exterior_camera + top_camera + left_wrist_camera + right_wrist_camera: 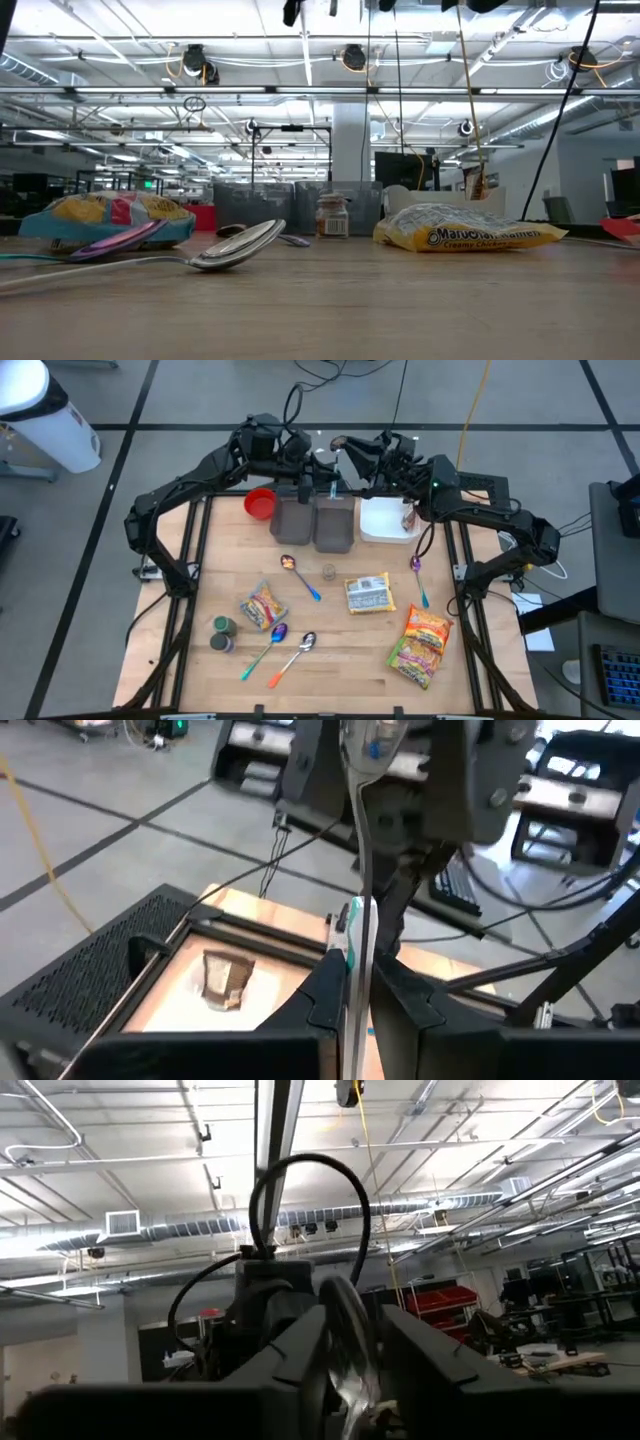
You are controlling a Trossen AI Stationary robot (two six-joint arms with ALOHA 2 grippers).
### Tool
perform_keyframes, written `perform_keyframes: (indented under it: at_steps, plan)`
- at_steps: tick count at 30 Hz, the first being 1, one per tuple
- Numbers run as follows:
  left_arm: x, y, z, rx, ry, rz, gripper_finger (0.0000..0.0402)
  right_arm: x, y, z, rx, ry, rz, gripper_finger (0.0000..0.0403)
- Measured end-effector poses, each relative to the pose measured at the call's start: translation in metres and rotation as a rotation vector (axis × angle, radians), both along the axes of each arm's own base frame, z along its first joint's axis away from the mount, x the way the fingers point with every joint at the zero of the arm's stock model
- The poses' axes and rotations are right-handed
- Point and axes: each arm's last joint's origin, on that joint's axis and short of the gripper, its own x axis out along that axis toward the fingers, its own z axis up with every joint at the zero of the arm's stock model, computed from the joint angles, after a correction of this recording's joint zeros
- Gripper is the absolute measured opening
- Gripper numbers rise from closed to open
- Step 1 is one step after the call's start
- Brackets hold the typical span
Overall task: Pick & Place Food Item
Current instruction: Put the white and blue spoon into the left black bin
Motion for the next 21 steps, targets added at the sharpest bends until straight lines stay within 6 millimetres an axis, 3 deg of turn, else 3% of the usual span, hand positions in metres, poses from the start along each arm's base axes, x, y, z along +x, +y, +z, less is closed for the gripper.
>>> perform_keyframes:
  at_steps: [5,11,17,21]
  plan:
    - [-0.018,0.004,0.017,0.025,0.067,0.031,0.0029,-0.017,-0.006,0.009,0.0,-0.006,-0.042,0.0157]
    - [-0.053,0.013,0.035,0.05,0.189,0.107,0.0029,-0.041,-0.012,0.017,0.037,0.079,-0.105,0.0187]
    - [-0.084,0.035,0.017,-0.064,0.384,0.124,0.0029,-0.063,-0.009,0.016,0.072,0.193,-0.153,0.019]
    - [-0.095,0.056,0.002,-0.15,0.384,0.103,0.0029,-0.075,-0.005,0.001,0.088,0.208,-0.161,0.0184]
